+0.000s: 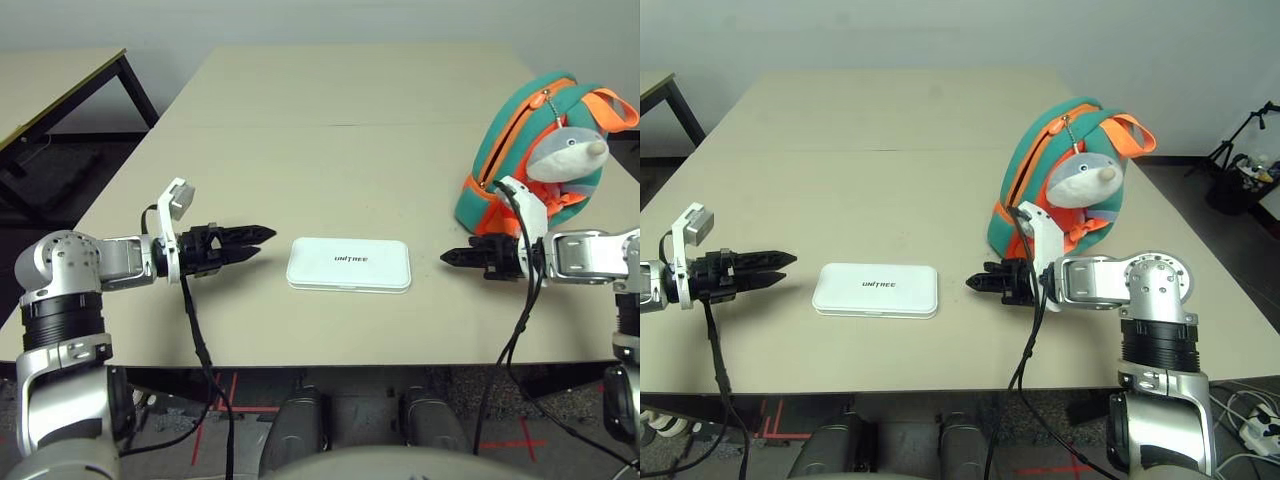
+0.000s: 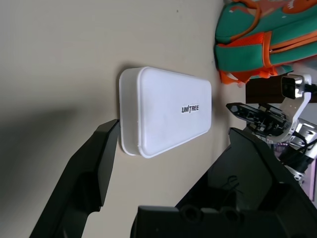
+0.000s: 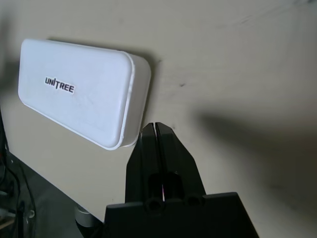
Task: Put the pencil case into the backpack and zip it.
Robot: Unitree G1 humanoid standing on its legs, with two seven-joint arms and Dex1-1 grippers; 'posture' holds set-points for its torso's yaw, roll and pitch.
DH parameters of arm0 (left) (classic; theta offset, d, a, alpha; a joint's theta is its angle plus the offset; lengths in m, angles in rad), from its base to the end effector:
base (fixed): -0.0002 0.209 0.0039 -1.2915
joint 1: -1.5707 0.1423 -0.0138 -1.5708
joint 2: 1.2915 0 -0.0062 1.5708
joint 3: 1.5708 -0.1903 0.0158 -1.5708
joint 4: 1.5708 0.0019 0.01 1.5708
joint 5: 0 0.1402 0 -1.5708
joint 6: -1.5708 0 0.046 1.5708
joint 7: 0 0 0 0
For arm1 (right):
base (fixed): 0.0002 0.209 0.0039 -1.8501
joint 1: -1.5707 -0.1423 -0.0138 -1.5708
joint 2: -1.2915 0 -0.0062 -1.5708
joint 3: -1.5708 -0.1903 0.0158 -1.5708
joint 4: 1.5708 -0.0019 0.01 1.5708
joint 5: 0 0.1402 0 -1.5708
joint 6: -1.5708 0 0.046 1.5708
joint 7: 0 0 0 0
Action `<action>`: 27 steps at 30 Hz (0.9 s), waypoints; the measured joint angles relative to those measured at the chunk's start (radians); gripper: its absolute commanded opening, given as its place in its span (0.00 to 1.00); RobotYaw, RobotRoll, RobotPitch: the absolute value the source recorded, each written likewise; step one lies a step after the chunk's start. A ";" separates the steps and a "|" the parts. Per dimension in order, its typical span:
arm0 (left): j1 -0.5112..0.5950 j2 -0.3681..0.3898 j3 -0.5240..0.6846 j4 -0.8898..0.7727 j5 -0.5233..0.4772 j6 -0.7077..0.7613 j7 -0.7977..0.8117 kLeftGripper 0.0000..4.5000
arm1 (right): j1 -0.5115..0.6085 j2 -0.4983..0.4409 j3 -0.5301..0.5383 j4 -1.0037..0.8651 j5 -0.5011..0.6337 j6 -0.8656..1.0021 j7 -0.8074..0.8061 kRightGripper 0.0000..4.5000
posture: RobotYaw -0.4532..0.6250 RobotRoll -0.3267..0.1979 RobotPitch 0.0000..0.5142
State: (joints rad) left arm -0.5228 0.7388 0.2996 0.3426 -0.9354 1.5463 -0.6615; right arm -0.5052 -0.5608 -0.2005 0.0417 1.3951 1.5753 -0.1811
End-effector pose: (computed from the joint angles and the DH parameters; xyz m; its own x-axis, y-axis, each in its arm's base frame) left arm 0.2520 0.3052 0.1418 0.4793 -0.7715 -0.4185 0.1905 0.5569 -0.8084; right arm 0.2513 -0.2208 0.1519 0.4330 0.6381 -0.6366 -0.2967 0.7678 0.5678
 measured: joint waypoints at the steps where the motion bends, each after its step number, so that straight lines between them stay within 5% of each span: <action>1: -0.009 0.002 -0.020 0.017 0.010 -0.008 -0.017 1.00 | 0.001 0.015 0.000 -0.005 -0.005 0.000 -0.008 0.01 | 0.45 0.62 0.10; 17: -0.126 -0.011 -0.273 0.190 0.169 -0.108 -0.239 1.00 | 0.010 0.120 -0.001 -0.073 -0.159 0.000 -0.072 0.01 | 0.41 0.62 0.10; 27: -0.132 -0.016 -0.319 0.212 0.232 -0.130 -0.292 1.00 | 0.009 0.203 0.010 -0.082 -0.287 0.000 -0.057 0.01 | 0.42 0.62 0.09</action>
State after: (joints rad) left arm -0.6543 0.7227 -0.0198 0.5550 -0.7036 1.4167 -0.9533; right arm -0.4957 -0.3582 -0.1901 -0.0407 1.1076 1.5753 -0.2382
